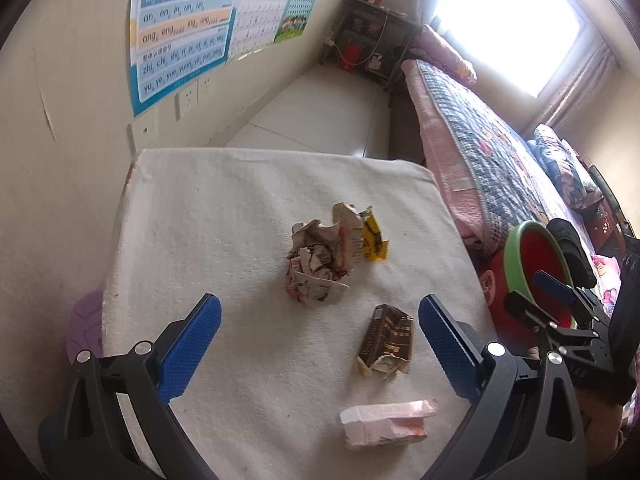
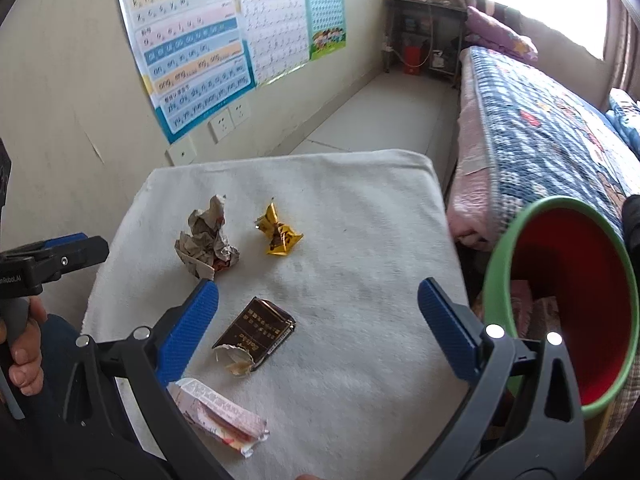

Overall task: Collect trash
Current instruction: 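Move both open tools back over the crumpled paper and gold wrapper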

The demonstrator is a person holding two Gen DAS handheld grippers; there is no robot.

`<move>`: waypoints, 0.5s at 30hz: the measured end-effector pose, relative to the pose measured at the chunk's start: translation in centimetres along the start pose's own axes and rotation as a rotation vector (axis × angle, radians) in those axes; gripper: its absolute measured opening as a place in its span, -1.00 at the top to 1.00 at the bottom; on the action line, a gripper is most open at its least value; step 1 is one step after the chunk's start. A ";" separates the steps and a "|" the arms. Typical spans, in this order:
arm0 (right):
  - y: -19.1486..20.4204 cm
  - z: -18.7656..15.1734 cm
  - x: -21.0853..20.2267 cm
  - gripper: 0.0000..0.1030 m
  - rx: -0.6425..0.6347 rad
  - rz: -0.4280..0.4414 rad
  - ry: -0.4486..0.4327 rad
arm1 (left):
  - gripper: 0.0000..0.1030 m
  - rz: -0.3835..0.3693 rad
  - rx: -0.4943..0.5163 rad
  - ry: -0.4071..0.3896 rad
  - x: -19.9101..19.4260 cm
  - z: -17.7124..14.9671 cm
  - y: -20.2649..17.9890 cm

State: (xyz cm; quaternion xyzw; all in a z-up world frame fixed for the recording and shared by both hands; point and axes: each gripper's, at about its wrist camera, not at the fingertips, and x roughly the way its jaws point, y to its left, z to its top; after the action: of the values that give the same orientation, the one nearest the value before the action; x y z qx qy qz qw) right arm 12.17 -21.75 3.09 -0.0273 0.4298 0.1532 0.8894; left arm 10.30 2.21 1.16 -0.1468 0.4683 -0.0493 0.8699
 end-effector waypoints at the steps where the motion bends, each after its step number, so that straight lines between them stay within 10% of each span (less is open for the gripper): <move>1: 0.2 0.1 0.6 -0.91 -0.006 0.002 0.007 | -0.84 0.000 -0.001 0.008 0.7 0.1 0.1; 15: 1.0 1.0 6.5 -0.90 -0.062 0.013 0.067 | -0.44 0.033 -0.025 0.152 10.1 1.6 0.8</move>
State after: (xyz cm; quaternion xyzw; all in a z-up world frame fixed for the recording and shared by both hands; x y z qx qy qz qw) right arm 16.41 -19.05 -1.24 -0.0572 0.4546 0.1712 0.8722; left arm 17.18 1.09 -6.36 -0.1457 0.5360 -0.0402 0.8306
